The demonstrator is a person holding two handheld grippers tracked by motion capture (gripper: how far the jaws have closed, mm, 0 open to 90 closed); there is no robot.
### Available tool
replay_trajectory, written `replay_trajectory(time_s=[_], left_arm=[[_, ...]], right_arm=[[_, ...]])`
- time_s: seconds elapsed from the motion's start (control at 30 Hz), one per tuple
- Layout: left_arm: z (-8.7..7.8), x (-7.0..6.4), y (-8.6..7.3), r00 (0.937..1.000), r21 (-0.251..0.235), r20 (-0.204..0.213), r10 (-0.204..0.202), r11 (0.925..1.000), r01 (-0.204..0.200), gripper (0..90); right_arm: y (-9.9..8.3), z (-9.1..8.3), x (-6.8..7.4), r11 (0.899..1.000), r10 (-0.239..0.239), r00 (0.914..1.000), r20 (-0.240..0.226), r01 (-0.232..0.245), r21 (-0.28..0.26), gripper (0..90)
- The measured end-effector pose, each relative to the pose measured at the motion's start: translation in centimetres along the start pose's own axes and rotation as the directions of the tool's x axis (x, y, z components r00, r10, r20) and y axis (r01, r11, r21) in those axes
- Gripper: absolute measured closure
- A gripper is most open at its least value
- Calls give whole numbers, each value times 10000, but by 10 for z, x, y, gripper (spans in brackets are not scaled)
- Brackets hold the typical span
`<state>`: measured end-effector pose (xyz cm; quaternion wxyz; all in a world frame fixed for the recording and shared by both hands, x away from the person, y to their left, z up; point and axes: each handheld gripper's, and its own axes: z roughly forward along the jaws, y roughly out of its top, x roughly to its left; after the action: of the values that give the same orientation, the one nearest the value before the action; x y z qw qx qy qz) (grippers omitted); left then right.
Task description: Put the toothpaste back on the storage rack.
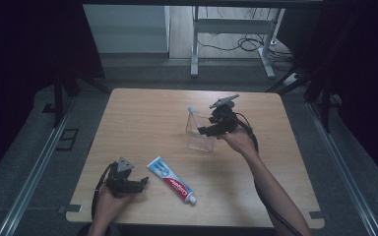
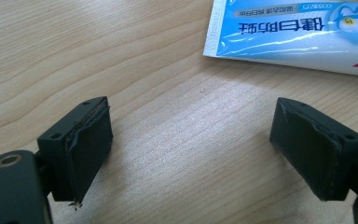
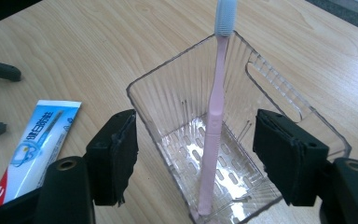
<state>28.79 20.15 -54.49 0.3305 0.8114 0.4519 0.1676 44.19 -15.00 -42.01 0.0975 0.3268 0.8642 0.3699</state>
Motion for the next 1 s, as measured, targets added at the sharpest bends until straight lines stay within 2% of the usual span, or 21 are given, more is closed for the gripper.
replay_trajectory(time_s=[0.37,0.7,1.0], left_arm=[[0,0,0,10000,0,0,-2,10000,2,129],[0,0,0,10000,0,-1,-1,10000,1,129],[0,0,0,10000,2,-2,1,10000,-1,129]], right_arm=[[-6,-20,4,9991,-275,9996,-34,274,-315,201],[-15,-31,11,9979,-614,9981,51,615,-205,127],[-28,-42,12,9977,-598,9980,182,603,-322,70]])
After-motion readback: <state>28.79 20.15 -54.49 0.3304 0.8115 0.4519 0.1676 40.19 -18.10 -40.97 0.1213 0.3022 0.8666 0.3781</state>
